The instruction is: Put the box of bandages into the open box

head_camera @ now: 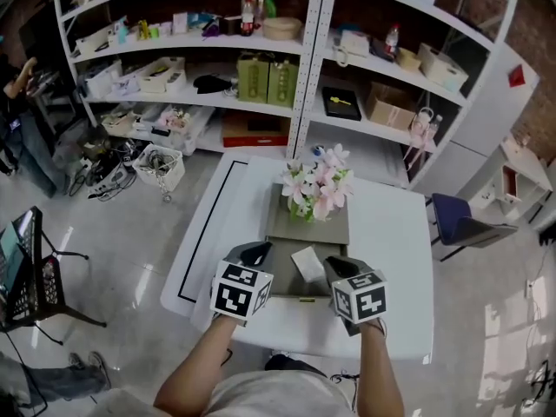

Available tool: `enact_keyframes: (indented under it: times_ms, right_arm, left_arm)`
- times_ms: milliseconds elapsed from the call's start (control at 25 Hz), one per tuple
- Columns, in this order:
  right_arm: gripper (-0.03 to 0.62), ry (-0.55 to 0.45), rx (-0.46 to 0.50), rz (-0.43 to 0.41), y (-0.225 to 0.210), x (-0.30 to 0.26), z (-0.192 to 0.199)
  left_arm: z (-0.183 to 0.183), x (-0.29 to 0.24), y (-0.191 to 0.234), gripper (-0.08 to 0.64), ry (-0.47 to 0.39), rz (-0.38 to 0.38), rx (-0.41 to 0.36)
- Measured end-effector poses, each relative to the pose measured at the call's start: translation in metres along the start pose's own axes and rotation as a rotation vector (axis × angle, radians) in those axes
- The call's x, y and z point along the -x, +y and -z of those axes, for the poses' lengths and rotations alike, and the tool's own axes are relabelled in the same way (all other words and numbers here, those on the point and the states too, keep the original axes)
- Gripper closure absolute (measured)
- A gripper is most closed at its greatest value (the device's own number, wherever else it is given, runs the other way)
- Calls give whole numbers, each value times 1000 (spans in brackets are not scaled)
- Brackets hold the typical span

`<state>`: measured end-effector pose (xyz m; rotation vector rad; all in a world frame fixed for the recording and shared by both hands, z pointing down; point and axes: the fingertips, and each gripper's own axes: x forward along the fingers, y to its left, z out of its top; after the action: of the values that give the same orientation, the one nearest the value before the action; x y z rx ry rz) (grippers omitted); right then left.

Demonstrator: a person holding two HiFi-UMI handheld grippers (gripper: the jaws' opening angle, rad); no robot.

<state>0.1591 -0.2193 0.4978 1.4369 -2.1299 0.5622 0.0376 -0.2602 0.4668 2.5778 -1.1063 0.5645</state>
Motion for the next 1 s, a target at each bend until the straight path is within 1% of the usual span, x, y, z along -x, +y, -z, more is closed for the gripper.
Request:
enact_keyframes:
  times_ms: [360,680,880,1000]
  right_arm:
    - [584,-109,-37,52,11,46,-11]
    - [588,-227,-98,112,16,86,-11]
    - [588,-254,-98,121,29,104,-3]
    - [589,-262,-100,141,33,112,1]
  left_arm:
    - [2,18,-19,557,-11,42,-37]
    - [10,35,-37,557,-17,71,-69]
    - [15,48,-43,557,-22,82,-78]
    - [18,56,-47,557,-27,88,-81]
